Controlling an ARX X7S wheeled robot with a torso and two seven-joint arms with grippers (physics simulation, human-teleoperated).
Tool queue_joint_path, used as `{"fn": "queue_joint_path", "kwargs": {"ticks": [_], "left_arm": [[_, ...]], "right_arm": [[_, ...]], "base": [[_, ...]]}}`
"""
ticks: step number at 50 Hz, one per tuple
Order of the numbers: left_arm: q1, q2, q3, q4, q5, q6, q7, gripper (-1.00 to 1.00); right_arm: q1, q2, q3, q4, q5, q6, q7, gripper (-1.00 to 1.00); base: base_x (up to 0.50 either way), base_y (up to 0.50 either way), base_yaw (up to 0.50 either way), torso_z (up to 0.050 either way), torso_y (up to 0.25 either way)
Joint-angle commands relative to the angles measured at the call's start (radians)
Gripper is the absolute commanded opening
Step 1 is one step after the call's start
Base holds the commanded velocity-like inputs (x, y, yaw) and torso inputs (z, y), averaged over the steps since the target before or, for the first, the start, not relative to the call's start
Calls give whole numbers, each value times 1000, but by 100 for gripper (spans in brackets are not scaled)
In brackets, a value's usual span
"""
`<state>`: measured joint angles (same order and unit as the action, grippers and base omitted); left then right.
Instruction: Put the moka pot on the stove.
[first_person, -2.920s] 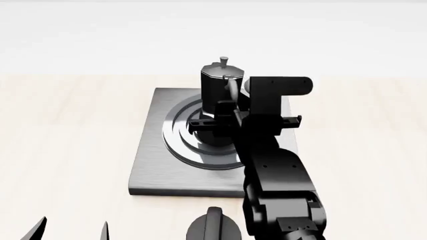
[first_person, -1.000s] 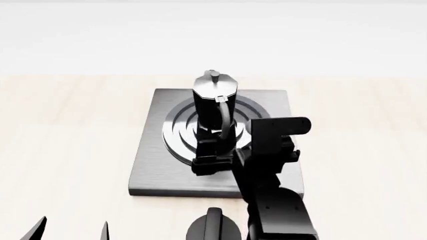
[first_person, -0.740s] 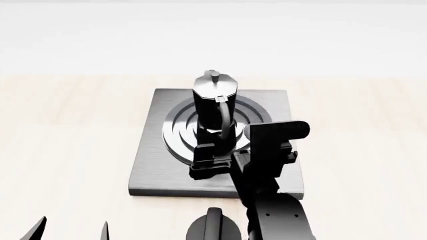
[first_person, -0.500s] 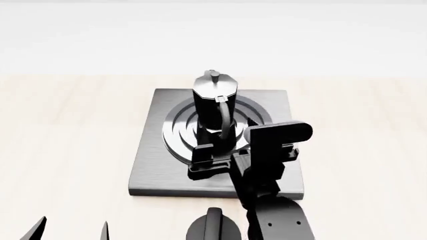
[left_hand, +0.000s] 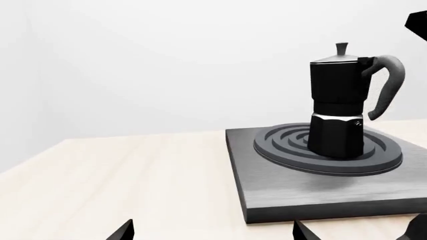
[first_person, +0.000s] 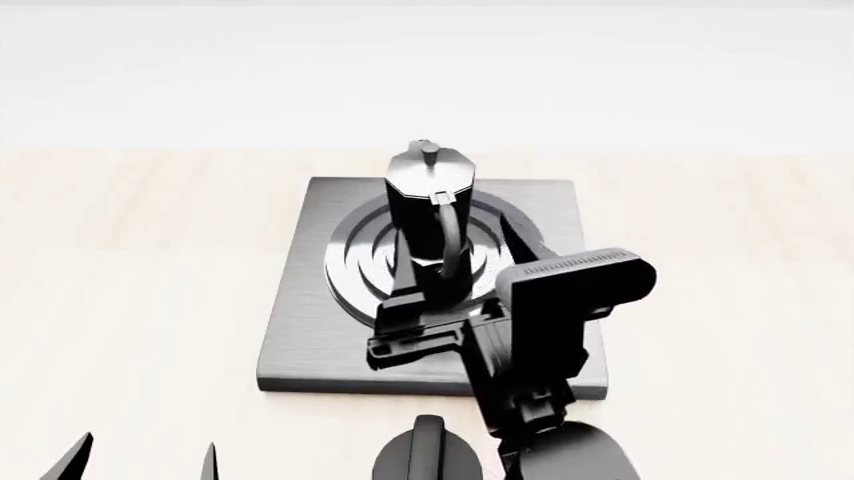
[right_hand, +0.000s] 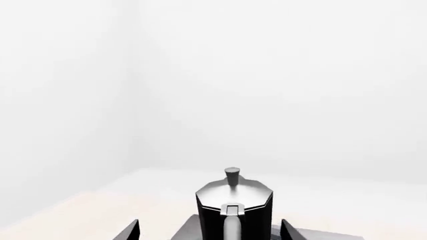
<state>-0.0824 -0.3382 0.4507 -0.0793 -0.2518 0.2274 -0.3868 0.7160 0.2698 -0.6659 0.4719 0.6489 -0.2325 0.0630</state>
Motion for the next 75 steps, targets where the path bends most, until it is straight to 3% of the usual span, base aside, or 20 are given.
{"fn": "queue_joint_path", "kwargs": {"ticks": [1,25,57,75], "left_arm": [[1,7,-7,-6,-3,16,0,100],[-1,4,-3,-7,-3,17,-6,100],[-2,1,1,-7,-8,19,-10,100],[-3,-1,5,-8,-10,20,-12,100]], "right_arm": [[-40,54,6,-149,-11,10,60,100],[-82,98,21,-265,-34,-28,112,100],[-115,50,56,-137,-137,-210,144,100],[-150,78,63,-219,-144,-234,165,100]], "base": [[0,0,0,0,0],[0,0,0,0,0],[0,0,0,0,0],[0,0,0,0,0]]}}
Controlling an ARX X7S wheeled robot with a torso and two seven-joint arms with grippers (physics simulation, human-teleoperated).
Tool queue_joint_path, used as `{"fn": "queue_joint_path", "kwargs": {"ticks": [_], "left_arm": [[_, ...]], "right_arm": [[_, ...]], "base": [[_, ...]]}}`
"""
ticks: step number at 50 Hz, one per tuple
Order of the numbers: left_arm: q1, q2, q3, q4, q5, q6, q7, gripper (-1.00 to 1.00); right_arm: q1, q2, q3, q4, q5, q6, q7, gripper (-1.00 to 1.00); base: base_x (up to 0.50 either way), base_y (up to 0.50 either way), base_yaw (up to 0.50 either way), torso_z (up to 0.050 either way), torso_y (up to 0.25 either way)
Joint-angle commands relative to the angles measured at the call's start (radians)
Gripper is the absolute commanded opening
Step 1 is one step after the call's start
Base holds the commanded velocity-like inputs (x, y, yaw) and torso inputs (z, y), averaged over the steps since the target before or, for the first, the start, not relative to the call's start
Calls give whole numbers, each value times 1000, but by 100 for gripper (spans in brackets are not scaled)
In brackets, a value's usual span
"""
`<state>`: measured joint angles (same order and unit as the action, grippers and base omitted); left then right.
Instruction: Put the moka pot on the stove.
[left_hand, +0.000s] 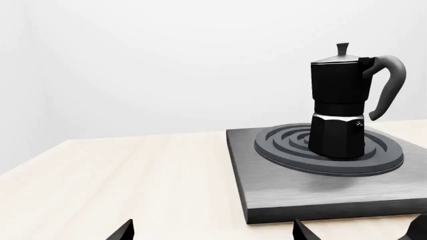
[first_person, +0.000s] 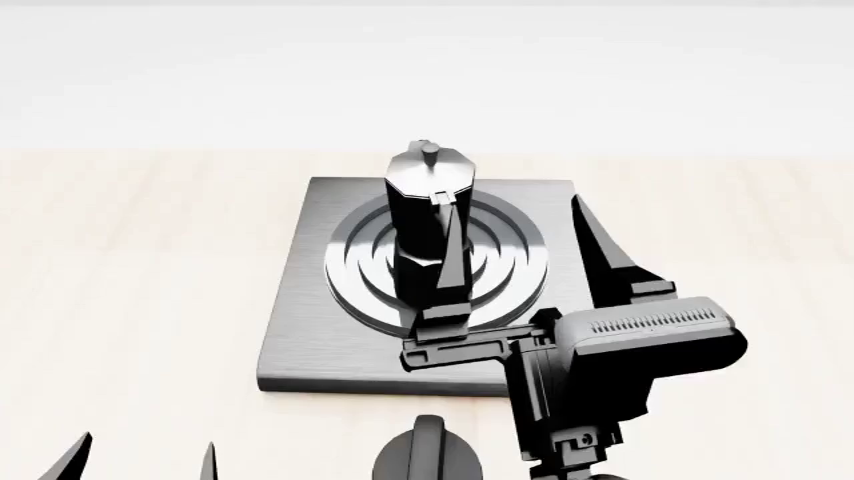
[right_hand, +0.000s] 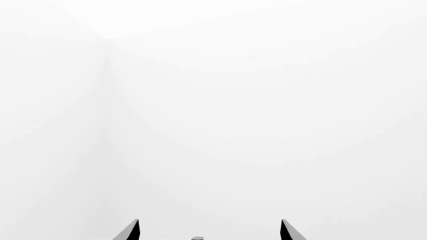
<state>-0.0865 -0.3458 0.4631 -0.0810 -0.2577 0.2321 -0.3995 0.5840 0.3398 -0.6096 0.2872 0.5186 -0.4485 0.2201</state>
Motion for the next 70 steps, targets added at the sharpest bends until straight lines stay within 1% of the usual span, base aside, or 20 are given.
{"fn": "queue_joint_path", "kwargs": {"ticks": [1,22,48,60,70], "left_arm": [[1,7,-8,-6,-4,15,0,100],[0,5,-4,-7,-5,17,-2,100],[-1,3,-1,-8,-11,20,-4,100],[-2,2,1,-8,-11,21,-6,100],[-3,1,3,-8,-12,22,-7,100]], "right_arm": [[-20,10,7,-40,-16,-19,10,100],[-71,57,20,-173,-57,-34,69,100],[-83,73,48,-207,-53,-50,97,100],[-122,96,45,-290,-119,-64,133,100],[-137,104,38,-323,-139,-67,138,100]], "base": [[0,0,0,0,0],[0,0,0,0,0],[0,0,0,0,0],[0,0,0,0,0],[0,0,0,0,0]]}}
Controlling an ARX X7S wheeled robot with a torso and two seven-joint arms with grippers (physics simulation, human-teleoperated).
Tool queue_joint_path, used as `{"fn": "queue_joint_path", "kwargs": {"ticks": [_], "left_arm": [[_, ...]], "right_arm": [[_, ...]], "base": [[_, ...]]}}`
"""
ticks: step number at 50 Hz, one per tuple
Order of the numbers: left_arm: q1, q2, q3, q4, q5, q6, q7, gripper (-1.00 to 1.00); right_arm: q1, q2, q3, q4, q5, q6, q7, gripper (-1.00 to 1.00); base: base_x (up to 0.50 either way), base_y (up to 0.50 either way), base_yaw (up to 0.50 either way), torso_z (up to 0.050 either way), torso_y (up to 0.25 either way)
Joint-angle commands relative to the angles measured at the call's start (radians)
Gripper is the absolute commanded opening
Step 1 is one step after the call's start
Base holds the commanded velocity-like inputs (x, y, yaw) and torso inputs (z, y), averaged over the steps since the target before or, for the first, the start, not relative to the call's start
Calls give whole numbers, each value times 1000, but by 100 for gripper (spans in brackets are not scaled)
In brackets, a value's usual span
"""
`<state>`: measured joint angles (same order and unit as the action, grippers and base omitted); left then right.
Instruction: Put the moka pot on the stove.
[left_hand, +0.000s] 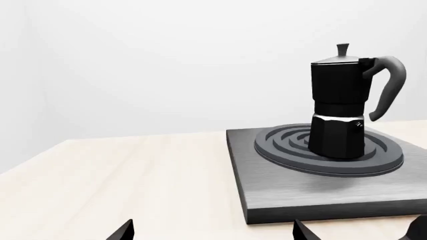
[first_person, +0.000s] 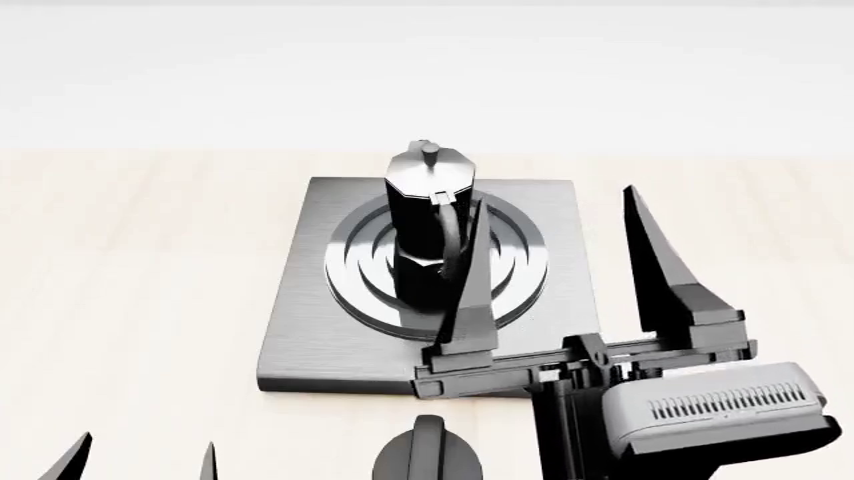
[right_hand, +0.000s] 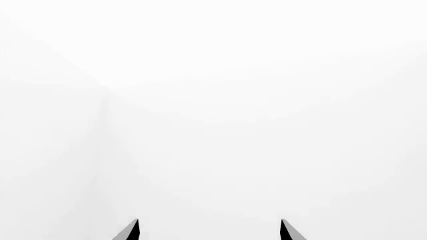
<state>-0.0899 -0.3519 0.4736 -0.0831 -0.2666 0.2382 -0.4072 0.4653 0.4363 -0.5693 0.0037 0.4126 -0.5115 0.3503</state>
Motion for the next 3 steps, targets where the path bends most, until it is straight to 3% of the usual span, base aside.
{"fn": "queue_joint_path", "kwargs": {"ticks": [1,3], "left_arm": [[1,7,-8,-6,-3,15,0,100],[1,7,-7,-6,-3,16,0,100]], "right_arm": [[-21,9,-3,-44,-37,-4,8,100],[-23,9,-4,-48,-42,-5,11,100]], "base": [[0,0,0,0,0],[0,0,0,0,0]]}}
